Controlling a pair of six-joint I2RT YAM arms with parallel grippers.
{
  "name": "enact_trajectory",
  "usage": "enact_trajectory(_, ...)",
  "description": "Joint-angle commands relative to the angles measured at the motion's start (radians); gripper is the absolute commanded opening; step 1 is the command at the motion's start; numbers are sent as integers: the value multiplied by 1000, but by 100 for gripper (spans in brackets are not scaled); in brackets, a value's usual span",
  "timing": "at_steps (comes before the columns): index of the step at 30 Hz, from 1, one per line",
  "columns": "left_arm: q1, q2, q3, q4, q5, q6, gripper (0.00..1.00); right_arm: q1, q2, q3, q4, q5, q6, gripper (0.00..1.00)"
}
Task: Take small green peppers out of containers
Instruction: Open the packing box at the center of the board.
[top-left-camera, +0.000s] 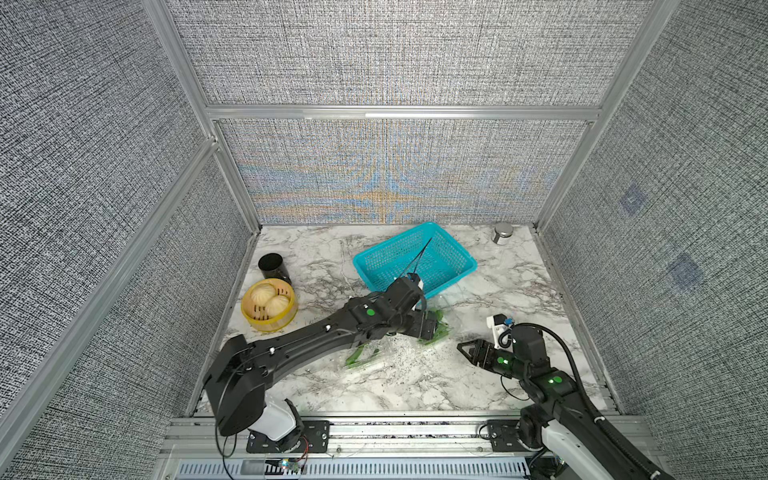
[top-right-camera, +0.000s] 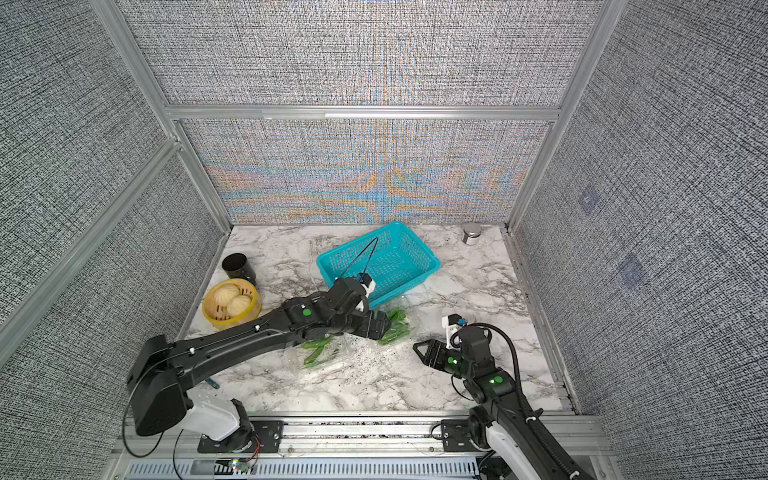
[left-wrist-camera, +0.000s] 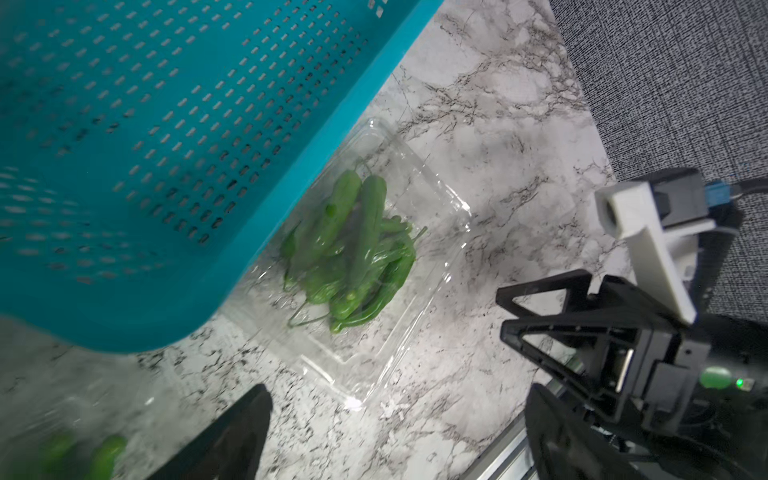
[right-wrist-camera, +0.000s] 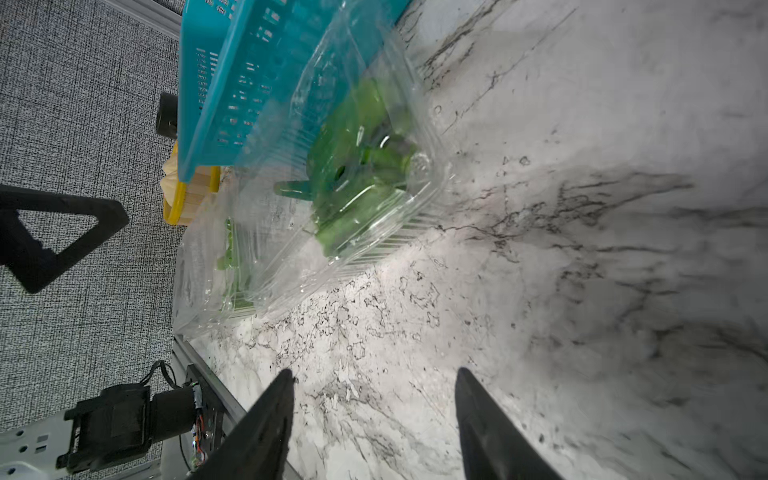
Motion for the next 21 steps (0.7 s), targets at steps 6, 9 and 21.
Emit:
enact_trajectory(6,0,199,128,77,62,-3,95,0,104,-48,227,28,64,55)
enact_trajectory(9,-1,250,189,29,21,35,95,0,141,-51,261,34,62,54)
enact_trajectory(21,1,374,293,-90,-143,101,90,2,252,-79,465,29,92,49)
